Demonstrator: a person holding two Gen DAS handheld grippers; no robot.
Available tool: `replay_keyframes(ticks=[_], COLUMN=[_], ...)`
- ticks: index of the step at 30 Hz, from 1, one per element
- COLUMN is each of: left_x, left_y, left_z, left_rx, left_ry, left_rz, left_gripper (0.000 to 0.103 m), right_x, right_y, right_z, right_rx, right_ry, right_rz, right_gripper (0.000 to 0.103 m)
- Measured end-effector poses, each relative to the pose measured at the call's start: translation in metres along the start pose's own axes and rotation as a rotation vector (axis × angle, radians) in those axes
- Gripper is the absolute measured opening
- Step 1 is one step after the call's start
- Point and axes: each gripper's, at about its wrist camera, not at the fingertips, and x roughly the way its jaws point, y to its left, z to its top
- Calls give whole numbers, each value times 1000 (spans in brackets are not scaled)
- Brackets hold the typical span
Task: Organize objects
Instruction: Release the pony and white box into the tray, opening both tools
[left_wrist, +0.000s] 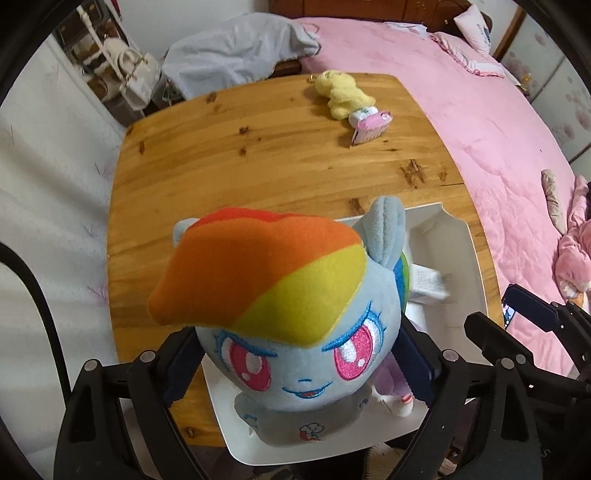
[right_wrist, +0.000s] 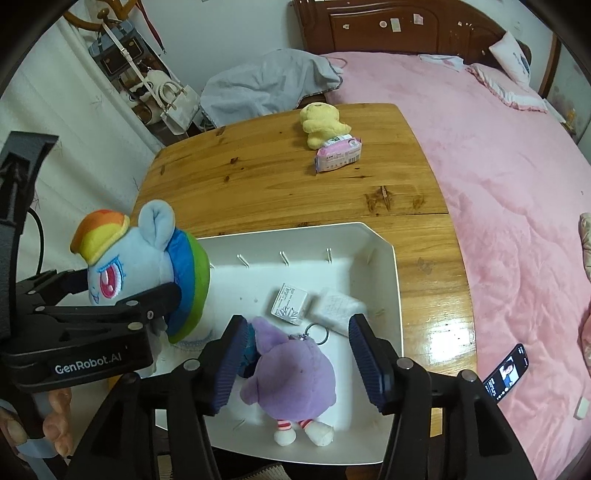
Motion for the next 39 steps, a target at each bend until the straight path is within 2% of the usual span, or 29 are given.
replay_keyframes(ticks=[6,17,39], left_x=[-1,-20,-30], left_y=[2,3,3], left_z=[-2,5,19], left_rx=[-14,-8,-36], left_ry=[-10,-105,-150], left_rz=[17,21,25], left_gripper=[96,101,102], right_x=[0,-2,-7], right_y=[2,0,-6], right_z=[-2,-3,5], right_rx=[-8,2,4], right_ry=[4,4,-7], right_rz=[6,12,26], right_gripper=[58,58,58])
